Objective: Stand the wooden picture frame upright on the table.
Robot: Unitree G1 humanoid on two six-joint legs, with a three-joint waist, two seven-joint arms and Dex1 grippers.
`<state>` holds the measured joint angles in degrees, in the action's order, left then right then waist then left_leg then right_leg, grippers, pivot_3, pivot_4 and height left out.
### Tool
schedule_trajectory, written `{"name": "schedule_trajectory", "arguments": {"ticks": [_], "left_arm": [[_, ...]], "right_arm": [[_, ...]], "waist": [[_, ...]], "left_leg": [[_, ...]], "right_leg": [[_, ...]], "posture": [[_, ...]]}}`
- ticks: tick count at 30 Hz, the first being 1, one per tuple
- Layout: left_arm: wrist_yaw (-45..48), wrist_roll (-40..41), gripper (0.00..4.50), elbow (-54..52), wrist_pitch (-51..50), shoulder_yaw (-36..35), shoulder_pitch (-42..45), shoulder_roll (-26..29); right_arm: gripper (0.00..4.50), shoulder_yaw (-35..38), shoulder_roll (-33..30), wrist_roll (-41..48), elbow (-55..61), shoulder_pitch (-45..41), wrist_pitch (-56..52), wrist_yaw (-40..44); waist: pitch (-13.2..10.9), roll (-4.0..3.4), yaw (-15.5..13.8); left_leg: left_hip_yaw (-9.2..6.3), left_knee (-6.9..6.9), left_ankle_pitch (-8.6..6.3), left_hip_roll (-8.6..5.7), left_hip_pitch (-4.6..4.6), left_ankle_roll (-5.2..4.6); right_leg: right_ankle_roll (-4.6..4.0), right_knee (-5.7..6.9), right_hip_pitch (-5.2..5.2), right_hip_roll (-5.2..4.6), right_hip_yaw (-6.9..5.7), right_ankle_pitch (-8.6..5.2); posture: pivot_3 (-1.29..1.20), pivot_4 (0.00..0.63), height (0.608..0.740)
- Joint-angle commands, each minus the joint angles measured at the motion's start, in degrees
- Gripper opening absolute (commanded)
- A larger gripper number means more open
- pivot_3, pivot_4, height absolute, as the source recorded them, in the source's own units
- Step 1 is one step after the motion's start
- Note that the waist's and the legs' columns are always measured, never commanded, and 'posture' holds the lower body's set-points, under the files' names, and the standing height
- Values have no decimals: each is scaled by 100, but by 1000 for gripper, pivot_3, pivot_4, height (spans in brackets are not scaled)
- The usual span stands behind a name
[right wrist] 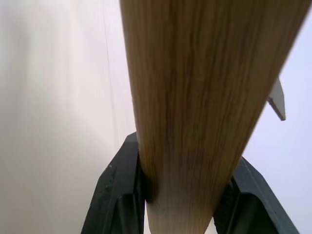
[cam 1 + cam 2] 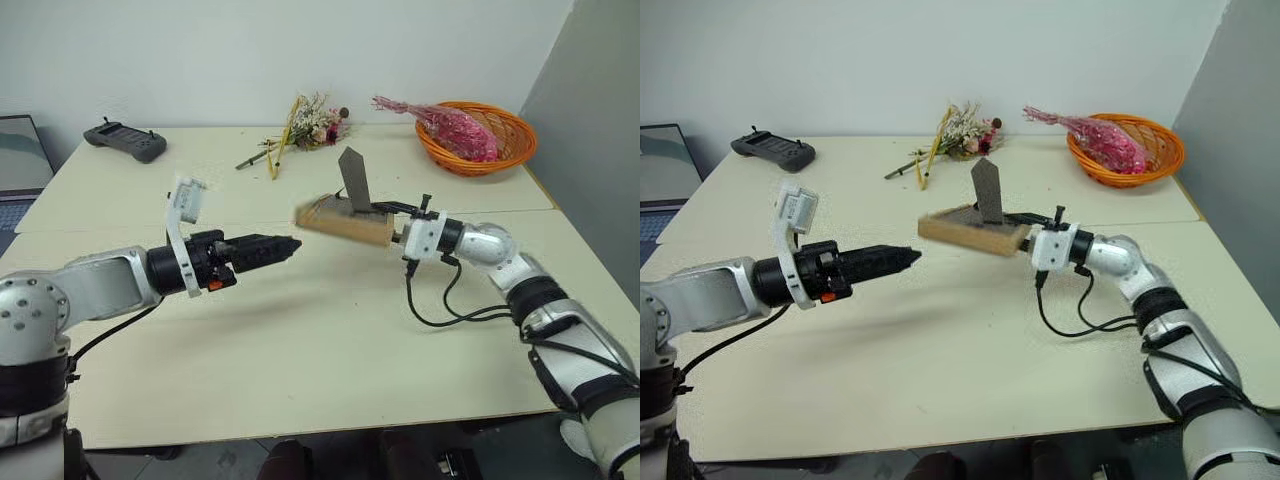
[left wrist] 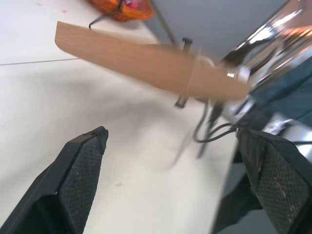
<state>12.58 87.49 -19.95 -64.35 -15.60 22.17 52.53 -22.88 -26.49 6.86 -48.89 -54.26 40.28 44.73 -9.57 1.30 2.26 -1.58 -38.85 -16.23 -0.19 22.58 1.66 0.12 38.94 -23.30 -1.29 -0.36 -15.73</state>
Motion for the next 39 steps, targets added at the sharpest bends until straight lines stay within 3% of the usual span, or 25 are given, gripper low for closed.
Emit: {"name": "schedule_trajectory", "arguments": {"ticks": [1, 5, 9, 14, 20, 22, 27, 33, 35, 39], "left_arm": [[348, -1842, 4500, -1158, 1110, 98, -498, -11], [474, -3643, 4500, -1550, 2263, 657, -1166, -323], [574, -4737, 4500, -1507, 3053, 1247, -1564, -846], [639, -5378, 4500, -1364, 3414, 1546, -1870, -1391], [756, -5468, 4500, -1373, 3276, 1461, -1836, -1673], [821, -5477, 4500, -1343, 3238, 1430, -1823, -1705], [910, -5495, 4500, -1267, 3161, 1370, -1740, -1773], [1186, -5623, 4500, -1083, 3161, 1267, -1706, -1640], [1344, -5559, 4500, -989, 3087, 1118, -1699, -1531], [2034, -5341, 4500, -338, 2809, 466, -1448, -845]], "right_arm": [[1303, 820, 148, 2015, 1504, -104, -3551, 1153], [1303, 1066, 488, 2221, 1508, -88, -5176, 1235], [1303, 1162, 896, 1845, 961, 84, -5077, 1189], [1303, 1217, 1204, 1343, 238, 244, -4715, 1179], [1303, 1478, 1386, 1140, -64, 202, -4730, 1243], [2011, 1525, 1434, 1077, -62, 213, -4731, 1244], [3056, 1617, 1437, 891, -36, 278, -4708, 1275], [4469, 1602, 832, 620, 774, 822, -4889, 1387], [4469, 1659, 435, 567, 1289, 1125, -5039, 1400], [4469, 2037, -693, 1163, 3459, 1871, -6146, 1885]], "waist": [[-4, -6, -37], [-2, -8, -93], [-2, -9, -149], [-2, -9, -215], [-1, -8, -203], [-1, -8, -201], [-1, -7, -202], [-1, -7, -229], [-1, -7, -233], [-6, -15, -199]], "left_leg": [[-2, 5, -1, -1, 3, -1], [-7, 12, -11, -5, 0, -18], [-3, 12, -16, -12, 5, -27], [4, 6, -19, -13, 20, -32], [3, 6, -22, -11, 13, -36], [3, 6, -22, -11, 12, -38], [3, 6, -23, -11, 13, -38], [0, 5, -23, -12, 16, -38], [0, 3, -23, -13, 17, -39], [0, 7, -25, -5, 11, -42]], "right_leg": [[0, 1, -5, -1, -4, 0], [-4, 4, -7, -1, -9, 0], [-6, 5, -13, -4, -8, 2], [-4, 5, -24, -6, -7, 2], [-4, 13, -20, -6, -10, 2], [-4, 13, -20, -5, -10, 2], [-4, 12, -20, -5, -10, 2], [-4, 9, -18, -6, -13, 2], [-4, 8, -18, -6, -14, 2], [-4, 13, -19, 1, -15, 2]], "posture": [[0, 150, 740], [0, 150, 740], [0, 150, 740], [0, 150, 740], [0, 150, 740], [0, 150, 740], [0, 150, 740], [0, 150, 740], [0, 150, 740], [0, 150, 740]]}}
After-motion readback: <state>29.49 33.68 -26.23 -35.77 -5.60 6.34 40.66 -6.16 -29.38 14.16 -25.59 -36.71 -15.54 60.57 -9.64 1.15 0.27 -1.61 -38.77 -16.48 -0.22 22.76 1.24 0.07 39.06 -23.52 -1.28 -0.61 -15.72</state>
